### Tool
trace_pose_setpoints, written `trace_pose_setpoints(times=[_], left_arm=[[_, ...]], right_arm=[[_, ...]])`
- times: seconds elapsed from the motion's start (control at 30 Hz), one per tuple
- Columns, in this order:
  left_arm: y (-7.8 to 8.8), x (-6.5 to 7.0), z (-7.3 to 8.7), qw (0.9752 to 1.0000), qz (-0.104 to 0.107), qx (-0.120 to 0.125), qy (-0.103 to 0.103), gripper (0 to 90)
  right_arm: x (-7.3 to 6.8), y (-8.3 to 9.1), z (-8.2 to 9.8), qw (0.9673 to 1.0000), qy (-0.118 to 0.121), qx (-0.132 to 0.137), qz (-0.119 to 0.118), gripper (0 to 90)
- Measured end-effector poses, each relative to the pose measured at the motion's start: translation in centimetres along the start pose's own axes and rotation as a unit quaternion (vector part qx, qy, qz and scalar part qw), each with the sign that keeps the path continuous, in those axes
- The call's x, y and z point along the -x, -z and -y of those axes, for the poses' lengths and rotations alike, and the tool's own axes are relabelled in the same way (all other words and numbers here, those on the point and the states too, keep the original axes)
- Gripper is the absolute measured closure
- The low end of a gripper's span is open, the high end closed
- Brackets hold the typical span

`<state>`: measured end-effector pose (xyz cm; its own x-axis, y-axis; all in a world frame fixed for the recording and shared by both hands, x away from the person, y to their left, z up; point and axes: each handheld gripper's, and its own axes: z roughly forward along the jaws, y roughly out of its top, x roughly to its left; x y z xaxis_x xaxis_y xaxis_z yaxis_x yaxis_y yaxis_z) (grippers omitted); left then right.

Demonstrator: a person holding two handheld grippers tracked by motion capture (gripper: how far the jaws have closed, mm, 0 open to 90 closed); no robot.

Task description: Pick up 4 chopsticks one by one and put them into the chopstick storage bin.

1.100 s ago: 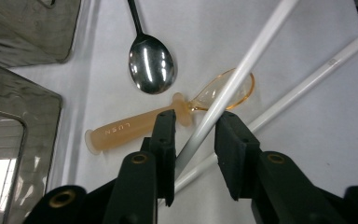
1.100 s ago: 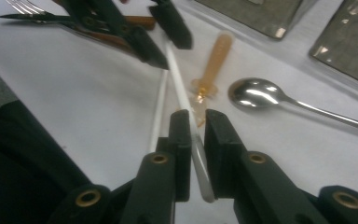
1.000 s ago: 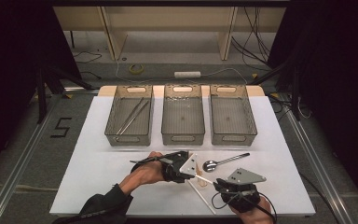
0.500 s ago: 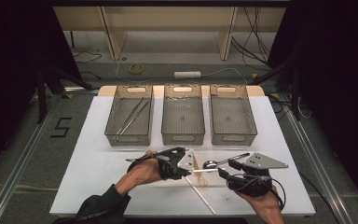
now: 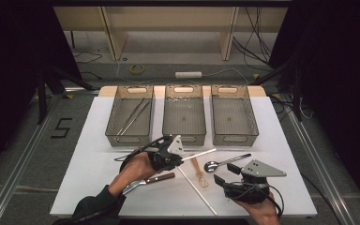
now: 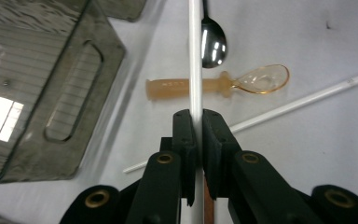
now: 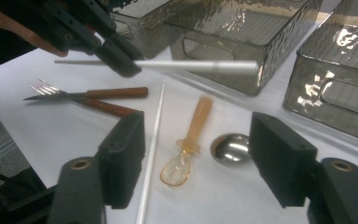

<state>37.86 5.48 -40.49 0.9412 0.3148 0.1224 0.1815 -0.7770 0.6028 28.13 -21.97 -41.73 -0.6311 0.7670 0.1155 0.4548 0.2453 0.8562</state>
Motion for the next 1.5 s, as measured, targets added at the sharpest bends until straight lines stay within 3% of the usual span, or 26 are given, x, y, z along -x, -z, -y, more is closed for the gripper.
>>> trace_pose_setpoints(times=[0.33, 0.6, 0.7, 0.87, 0.93, 1.17, 1.37, 1.5], left_arm=[[2.2, -1.6, 0.8, 0.9986, -0.021, 0.013, 0.048, 83.8], [4.3, -3.4, 1.4, 0.9945, -0.048, 0.03, 0.087, 83.8], [4.9, -4.4, 2.0, 0.992, -0.06, 0.039, 0.104, 83.8], [6.2, -5.9, 3.2, 0.9863, -0.077, 0.055, 0.135, 83.8], [6.6, -6.5, 3.7, 0.9826, -0.081, 0.069, 0.152, 83.8], [7.5, -8.7, 5.7, 0.9717, -0.099, 0.081, 0.199, 83.7], [7.9, -10.0, 6.4, 0.9652, -0.121, 0.09, 0.213, 83.8], [8.3, -11.5, 7.1, 0.9573, -0.13, 0.101, 0.237, 83.8]], right_arm=[[-0.3, 0.0, 0.4, 0.9999, -0.01, 0.007, -0.006, 34.2], [-0.6, -0.4, 0.6, 0.9999, -0.005, -0.005, -0.008, 34.2], [-0.7, -0.5, 0.7, 0.9999, -0.003, -0.009, -0.005, 34.3], [-0.8, -0.6, 0.7, 0.9999, -0.003, -0.009, -0.005, 34.2], [-0.8, -0.6, 0.8, 0.9999, -0.004, -0.011, -0.006, 34.2], [-1.0, -1.1, 0.8, 0.9998, -0.007, -0.019, -0.008, 33.1], [-1.1, -1.2, 0.9, 0.9997, -0.006, -0.02, -0.011, 33.2], [-1.0, -1.2, 0.9, 0.9998, -0.006, -0.019, -0.008, 33.2]])
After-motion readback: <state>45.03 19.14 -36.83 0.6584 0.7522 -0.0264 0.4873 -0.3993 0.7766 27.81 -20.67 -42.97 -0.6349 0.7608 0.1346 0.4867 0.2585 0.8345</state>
